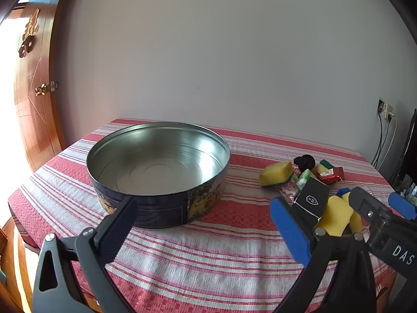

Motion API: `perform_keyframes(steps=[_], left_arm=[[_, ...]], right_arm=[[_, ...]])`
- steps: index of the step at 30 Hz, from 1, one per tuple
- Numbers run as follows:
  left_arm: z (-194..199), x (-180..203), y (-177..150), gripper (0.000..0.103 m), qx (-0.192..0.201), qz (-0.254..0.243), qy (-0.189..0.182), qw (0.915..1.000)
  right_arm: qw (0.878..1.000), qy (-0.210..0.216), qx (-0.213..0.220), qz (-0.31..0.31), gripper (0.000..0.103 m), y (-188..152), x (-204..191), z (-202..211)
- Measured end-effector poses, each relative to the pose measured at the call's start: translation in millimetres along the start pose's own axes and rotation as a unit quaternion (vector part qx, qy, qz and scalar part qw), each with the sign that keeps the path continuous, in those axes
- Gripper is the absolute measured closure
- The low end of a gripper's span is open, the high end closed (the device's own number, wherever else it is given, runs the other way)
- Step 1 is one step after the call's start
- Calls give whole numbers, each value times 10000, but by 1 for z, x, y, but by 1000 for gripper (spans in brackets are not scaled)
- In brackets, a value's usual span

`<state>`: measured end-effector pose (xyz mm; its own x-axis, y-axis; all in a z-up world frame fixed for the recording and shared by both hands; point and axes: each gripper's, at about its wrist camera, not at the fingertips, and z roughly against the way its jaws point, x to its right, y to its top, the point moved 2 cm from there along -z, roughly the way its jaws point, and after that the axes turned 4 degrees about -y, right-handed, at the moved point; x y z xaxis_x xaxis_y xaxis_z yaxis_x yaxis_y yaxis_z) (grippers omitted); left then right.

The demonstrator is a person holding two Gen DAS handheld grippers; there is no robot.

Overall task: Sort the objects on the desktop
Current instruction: 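Move both tools toward the pile of objects beside the metal tin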

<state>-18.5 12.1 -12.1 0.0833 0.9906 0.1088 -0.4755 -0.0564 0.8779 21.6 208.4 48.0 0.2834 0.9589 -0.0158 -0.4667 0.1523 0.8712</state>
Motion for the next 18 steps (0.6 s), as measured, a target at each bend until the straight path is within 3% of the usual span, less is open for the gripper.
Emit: perform_keyframes(steps=[18], left_arm=[[-1, 8, -5, 1, -21, -184, -144, 9997]], right_arm=[[9999, -40, 54, -75, 0, 1, 8, 1]])
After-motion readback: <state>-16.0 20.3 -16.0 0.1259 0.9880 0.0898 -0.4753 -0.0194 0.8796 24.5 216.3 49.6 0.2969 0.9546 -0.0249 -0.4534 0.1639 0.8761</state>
